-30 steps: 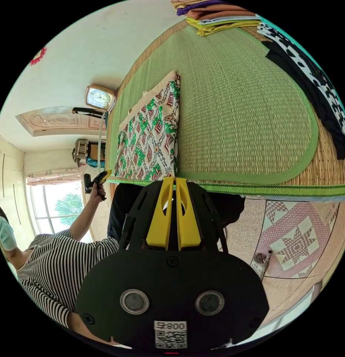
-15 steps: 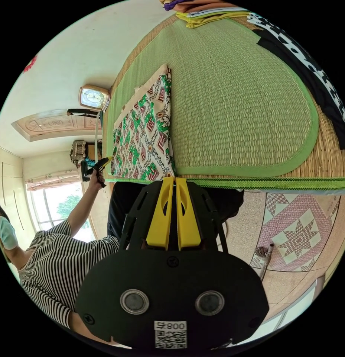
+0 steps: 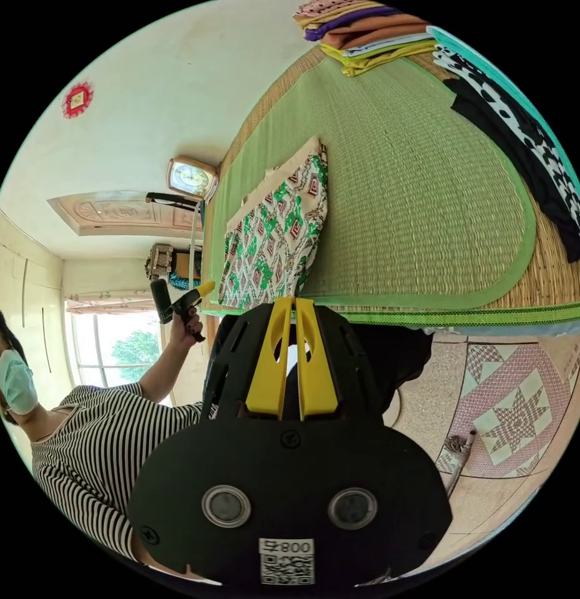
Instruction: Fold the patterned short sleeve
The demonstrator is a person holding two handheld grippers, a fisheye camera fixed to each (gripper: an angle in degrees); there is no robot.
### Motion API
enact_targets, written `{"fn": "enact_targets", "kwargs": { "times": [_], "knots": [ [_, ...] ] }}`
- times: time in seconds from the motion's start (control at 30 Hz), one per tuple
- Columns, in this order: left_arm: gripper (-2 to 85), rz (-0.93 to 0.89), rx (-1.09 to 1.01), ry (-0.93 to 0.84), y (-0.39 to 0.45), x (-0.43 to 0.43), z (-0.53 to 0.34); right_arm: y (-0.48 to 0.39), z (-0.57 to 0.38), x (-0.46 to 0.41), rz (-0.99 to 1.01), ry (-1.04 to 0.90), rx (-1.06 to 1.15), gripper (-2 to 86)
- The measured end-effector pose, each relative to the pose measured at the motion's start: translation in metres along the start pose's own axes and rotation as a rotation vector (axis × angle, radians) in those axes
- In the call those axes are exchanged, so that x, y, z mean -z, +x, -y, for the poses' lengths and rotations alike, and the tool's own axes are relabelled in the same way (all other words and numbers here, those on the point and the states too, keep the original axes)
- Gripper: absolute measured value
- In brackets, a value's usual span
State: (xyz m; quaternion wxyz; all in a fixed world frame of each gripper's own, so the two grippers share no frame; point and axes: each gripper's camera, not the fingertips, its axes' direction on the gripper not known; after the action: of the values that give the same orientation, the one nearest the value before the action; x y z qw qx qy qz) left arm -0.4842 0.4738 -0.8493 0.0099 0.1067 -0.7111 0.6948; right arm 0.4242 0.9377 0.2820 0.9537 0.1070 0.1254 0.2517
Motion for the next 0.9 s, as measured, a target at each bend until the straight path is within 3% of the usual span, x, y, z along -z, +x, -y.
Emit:
{"fn": "enact_targets", "kwargs": {
  "times": [0.17,0.33,0.5,0.73,0.9],
  "knots": [
    [8.7,0.022,-0.303,-0.162,0.116,-0.099,0.044,-0.025,0.004,0.008,0.031,0.022,0.064,0.8],
    [8.7,0.295,-0.536,-0.258,0.204,-0.168,0.067,-0.042,0.012,0.008,0.045,0.016,0.113,0.8],
    [3.0,0.415,-0.537,-0.276,0.229,-0.201,0.073,-0.053,0.021,0.000,0.059,-0.018,0.139,0.8],
    [1.1,0.281,-0.359,-0.179,0.222,-0.197,0.080,-0.048,0.040,0.019,0.052,0.102,0.114,1.1],
    [0.9,0.244,-0.348,-0.186,0.229,-0.210,0.079,-0.032,0.106,0.003,-0.045,0.127,0.019,4.7]
  ]
}}
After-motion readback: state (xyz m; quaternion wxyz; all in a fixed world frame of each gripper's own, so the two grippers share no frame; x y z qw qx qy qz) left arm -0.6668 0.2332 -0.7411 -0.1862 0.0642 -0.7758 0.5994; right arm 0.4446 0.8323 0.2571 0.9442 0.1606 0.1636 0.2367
